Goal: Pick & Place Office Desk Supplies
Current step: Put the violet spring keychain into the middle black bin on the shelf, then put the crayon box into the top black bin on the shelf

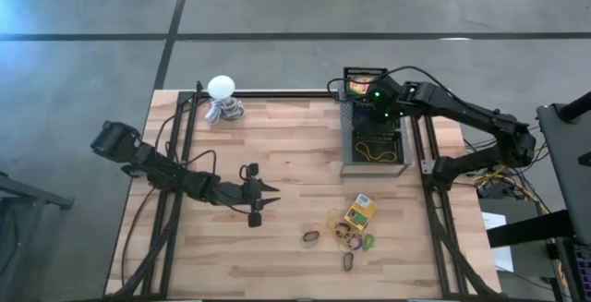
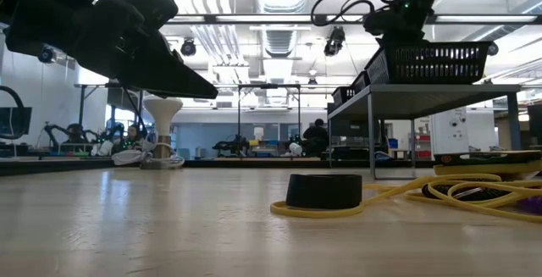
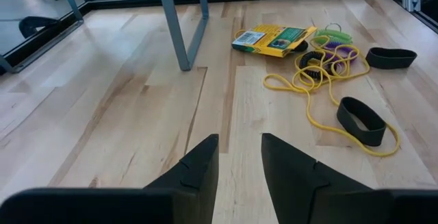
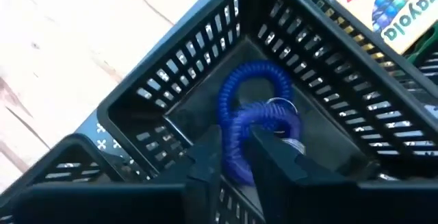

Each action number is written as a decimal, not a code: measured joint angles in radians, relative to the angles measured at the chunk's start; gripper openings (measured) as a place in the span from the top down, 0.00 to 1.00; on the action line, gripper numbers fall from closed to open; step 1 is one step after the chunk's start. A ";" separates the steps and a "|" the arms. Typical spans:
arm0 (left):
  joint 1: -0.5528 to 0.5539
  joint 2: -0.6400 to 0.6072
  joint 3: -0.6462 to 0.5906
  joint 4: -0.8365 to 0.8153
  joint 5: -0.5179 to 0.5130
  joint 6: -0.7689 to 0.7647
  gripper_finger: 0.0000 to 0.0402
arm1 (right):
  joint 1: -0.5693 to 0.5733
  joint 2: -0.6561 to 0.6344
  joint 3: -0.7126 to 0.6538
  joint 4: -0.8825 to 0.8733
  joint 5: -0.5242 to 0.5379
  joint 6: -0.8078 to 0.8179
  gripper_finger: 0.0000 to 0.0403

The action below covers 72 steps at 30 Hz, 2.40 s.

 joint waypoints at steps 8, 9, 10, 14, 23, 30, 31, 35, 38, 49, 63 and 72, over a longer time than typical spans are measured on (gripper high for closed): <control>0.000 0.000 0.000 0.000 0.000 0.000 0.71 | 0.024 -0.022 0.051 0.019 0.135 -0.018 0.61; 0.000 0.000 0.000 0.000 0.000 0.000 0.71 | 0.042 -0.033 0.052 0.035 0.159 -0.018 0.60; 0.000 0.000 0.000 0.000 0.000 0.000 0.71 | 0.064 -0.045 0.052 0.050 0.173 -0.018 0.59; 0.000 0.000 0.000 0.000 0.000 0.000 0.71 | 0.243 -0.090 0.041 0.135 0.240 0.000 0.59; 0.000 0.000 -0.001 0.000 0.000 -0.018 0.71 | 0.913 -0.047 -0.091 0.533 0.568 -0.004 0.65; 0.000 0.000 -0.001 0.000 0.000 -0.019 0.71 | 1.241 0.116 -0.176 0.633 0.616 0.082 0.69; 0.000 0.000 -0.001 0.000 -0.001 -0.019 0.71 | 1.269 0.142 -0.181 0.629 0.617 0.135 0.69; 0.000 0.000 0.000 0.001 -0.004 -0.023 0.71 | 1.303 0.214 -0.171 0.592 0.564 0.416 0.67; 0.000 0.000 0.000 0.001 -0.012 -0.026 0.71 | 1.300 0.267 -0.126 0.494 0.423 0.514 0.61; 0.002 0.000 -0.001 0.000 -0.015 -0.026 0.71 | 1.310 0.508 0.031 -0.033 0.309 0.497 0.40; 0.002 0.000 -0.001 -0.003 -0.016 -0.026 0.71 | 1.314 0.607 -0.008 -0.023 0.438 0.467 0.38; 0.002 0.000 -0.001 -0.004 -0.019 -0.026 0.71 | 1.314 0.654 -0.015 -0.008 0.480 0.531 0.43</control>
